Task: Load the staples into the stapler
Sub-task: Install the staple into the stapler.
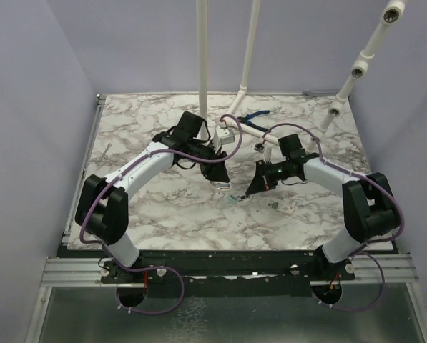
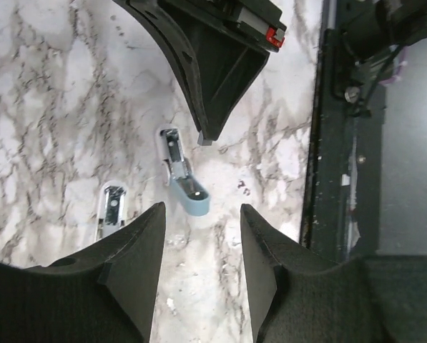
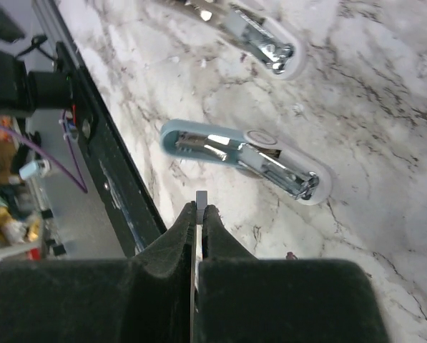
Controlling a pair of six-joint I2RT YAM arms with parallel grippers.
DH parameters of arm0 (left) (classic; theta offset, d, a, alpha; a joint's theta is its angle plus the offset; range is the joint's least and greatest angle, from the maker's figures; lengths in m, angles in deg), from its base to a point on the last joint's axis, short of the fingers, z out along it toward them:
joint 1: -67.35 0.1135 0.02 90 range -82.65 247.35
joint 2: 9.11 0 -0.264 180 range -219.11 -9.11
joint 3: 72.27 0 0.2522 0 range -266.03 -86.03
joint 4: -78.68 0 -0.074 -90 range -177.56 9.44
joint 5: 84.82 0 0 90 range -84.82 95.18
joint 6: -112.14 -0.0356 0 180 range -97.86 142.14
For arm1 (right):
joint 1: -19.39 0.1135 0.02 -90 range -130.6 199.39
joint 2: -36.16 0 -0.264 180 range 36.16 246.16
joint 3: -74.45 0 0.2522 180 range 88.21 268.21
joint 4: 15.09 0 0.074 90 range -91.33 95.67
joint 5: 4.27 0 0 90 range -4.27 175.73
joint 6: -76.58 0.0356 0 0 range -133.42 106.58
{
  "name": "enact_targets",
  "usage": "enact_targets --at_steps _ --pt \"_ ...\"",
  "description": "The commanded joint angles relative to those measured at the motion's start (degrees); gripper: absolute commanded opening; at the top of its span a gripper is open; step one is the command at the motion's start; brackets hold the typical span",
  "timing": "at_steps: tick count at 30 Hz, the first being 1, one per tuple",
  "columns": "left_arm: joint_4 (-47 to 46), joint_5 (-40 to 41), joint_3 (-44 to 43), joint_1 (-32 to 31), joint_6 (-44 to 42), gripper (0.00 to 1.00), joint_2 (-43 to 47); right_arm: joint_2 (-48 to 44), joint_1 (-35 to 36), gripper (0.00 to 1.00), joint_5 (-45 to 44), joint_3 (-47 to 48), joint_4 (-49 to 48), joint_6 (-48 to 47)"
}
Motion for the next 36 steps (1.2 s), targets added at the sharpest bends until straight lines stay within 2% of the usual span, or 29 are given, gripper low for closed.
enact_targets --at_steps 1,13,19,24,36 --pt "-1.2 8.6 1.8 -0.2 -5.2 0.48 3.8 4.0 -0.3 0.01 -3.8 3.5 2.2 9.5" --pt "-0.1 11.6 -2.5 -0.1 -6.0 0.48 1.3 9.2 -0.3 0.01 -4.4 3.8 4.2 13.8" --pt "0.0 11.7 -3.1 -0.1 -6.2 0.48 0.5 10.8 -0.3 0.01 -4.5 5.3 5.0 11.5" --pt "0.2 10.9 -3.6 -0.1 -6.1 0.48 0.0 14.9 -0.3 0.01 -5.2 9.9 9.5 6.3" --pt "0.5 9.7 -4.4 -0.1 -5.4 0.48 -0.8 15.9 -0.4 0.01 -4.3 11.1 11.3 4.8"
